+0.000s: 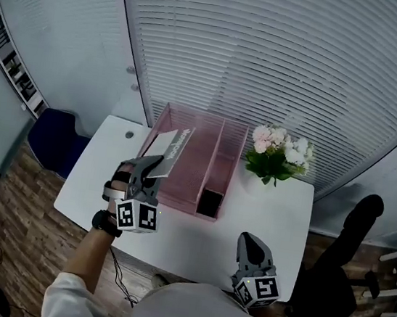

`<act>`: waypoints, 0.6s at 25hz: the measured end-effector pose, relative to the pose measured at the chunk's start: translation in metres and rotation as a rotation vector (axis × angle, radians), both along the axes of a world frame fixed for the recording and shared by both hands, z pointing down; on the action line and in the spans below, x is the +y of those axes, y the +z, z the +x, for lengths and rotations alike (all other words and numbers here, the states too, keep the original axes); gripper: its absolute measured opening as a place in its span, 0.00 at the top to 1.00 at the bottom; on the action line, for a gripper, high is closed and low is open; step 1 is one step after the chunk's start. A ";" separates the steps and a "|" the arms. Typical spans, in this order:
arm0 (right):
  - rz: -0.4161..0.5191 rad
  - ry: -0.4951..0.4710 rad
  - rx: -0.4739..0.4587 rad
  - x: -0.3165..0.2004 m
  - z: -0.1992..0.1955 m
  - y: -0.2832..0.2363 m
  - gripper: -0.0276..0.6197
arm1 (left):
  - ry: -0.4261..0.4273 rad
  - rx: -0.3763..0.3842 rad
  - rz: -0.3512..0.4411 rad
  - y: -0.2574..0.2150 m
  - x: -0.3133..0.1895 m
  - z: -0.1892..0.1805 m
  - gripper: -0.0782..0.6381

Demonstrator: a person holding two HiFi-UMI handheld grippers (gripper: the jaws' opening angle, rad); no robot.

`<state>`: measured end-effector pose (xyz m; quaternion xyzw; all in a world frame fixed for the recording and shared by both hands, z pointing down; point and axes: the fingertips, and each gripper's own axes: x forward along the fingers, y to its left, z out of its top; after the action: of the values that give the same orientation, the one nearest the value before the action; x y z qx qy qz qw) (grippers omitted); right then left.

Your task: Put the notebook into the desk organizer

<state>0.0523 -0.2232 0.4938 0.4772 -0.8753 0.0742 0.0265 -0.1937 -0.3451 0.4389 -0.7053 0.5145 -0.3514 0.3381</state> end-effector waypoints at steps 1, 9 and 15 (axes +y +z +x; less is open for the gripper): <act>-0.006 0.014 0.001 -0.001 0.006 0.003 0.94 | 0.009 -0.049 -0.012 0.011 -0.009 0.003 0.87; -0.034 0.098 -0.005 -0.006 0.042 0.012 0.94 | 0.078 -0.288 -0.103 0.072 -0.048 0.022 0.87; -0.051 0.128 -0.011 -0.005 0.057 0.016 0.94 | 0.112 -0.357 -0.205 0.094 -0.054 0.026 0.87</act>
<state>0.1096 -0.2287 0.5094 0.5310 -0.8408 0.1009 0.0290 -0.1673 -0.3988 0.5332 -0.6899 0.3680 -0.5023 0.3693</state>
